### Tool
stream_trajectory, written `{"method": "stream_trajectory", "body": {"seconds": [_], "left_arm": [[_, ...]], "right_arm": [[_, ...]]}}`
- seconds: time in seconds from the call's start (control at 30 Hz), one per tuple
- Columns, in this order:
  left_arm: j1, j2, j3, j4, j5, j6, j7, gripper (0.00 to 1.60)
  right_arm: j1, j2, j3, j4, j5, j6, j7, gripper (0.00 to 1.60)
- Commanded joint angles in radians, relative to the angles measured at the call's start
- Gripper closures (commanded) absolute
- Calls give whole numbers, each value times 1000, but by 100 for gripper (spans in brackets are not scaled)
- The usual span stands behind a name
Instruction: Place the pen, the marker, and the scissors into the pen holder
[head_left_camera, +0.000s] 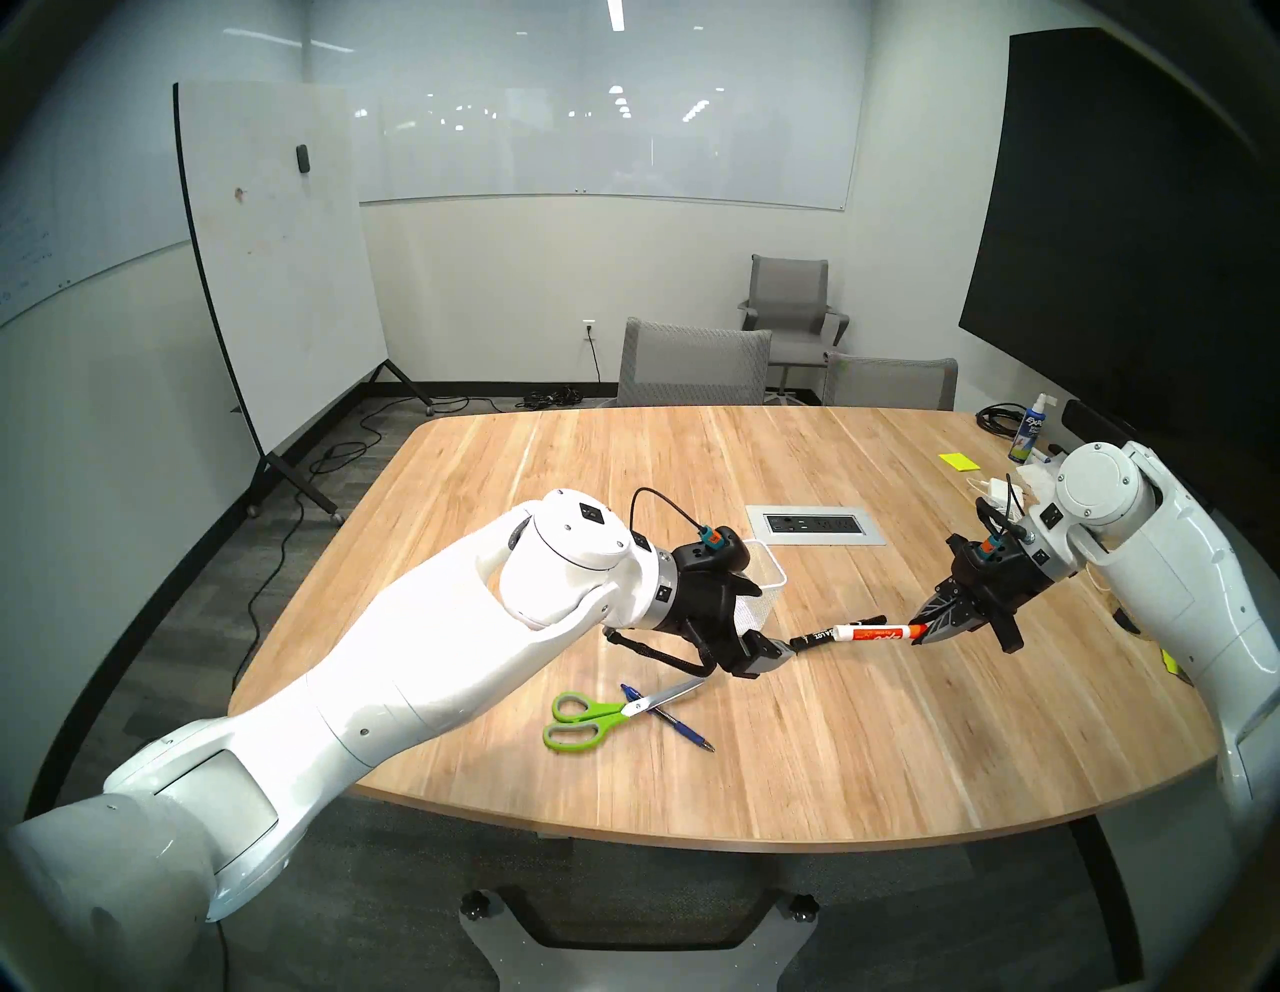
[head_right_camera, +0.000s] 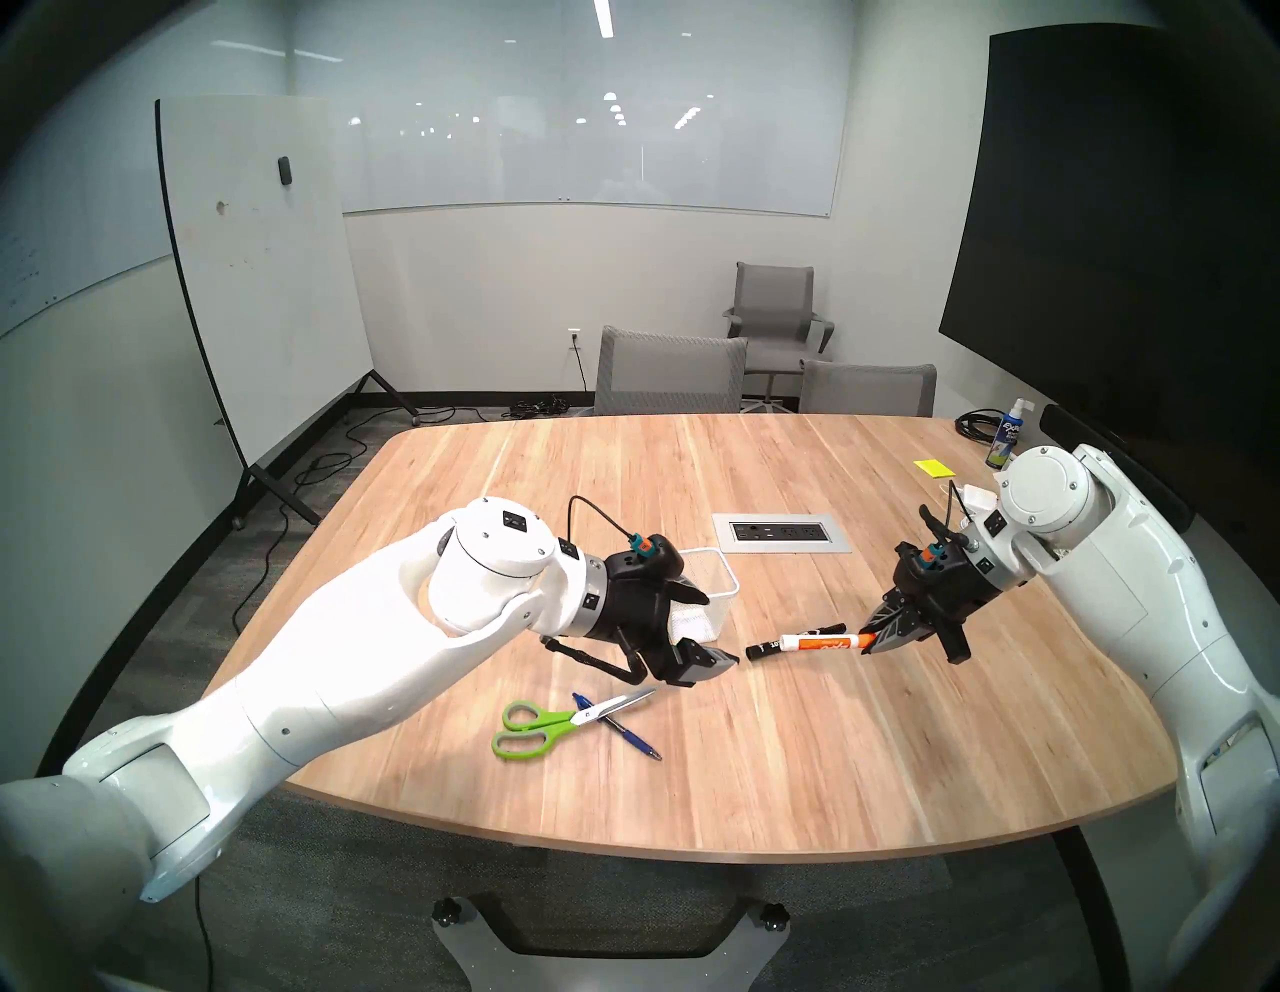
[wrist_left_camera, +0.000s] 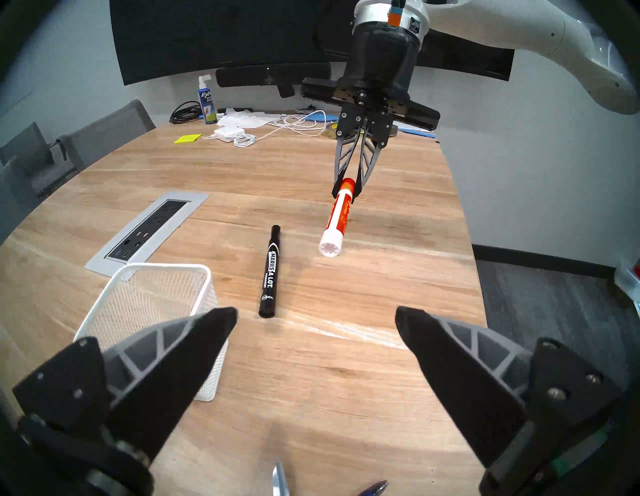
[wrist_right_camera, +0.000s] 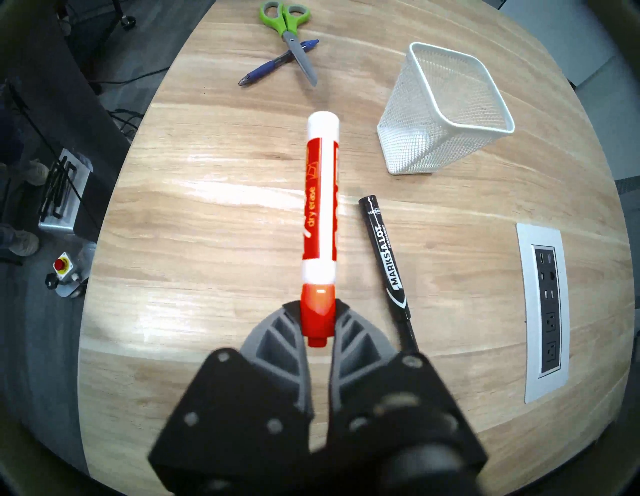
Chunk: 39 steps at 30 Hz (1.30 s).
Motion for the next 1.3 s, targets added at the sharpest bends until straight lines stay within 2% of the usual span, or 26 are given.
{"method": "stream_trajectory", "body": {"seconds": [0.0, 0.13, 0.47, 1.13, 1.27], "left_arm": [[-96, -76, 12, 48, 1, -23, -54, 0], [-121, -90, 40, 81, 13, -15, -86, 0], [-160, -147, 84, 168, 38, 0, -105, 0], [-207, -274, 120, 320, 45, -27, -147, 0], [-212, -296, 125, 351, 44, -33, -154, 0]], "right_arm": [[24, -2, -2, -27, 3, 14, -2, 160], [22, -1, -10, -39, -2, 21, -2, 160], [13, -5, -28, -51, -12, 21, -2, 160], [35, -20, -57, -63, -33, 54, -2, 160], [44, -5, -47, -83, -21, 67, -2, 160]]}}
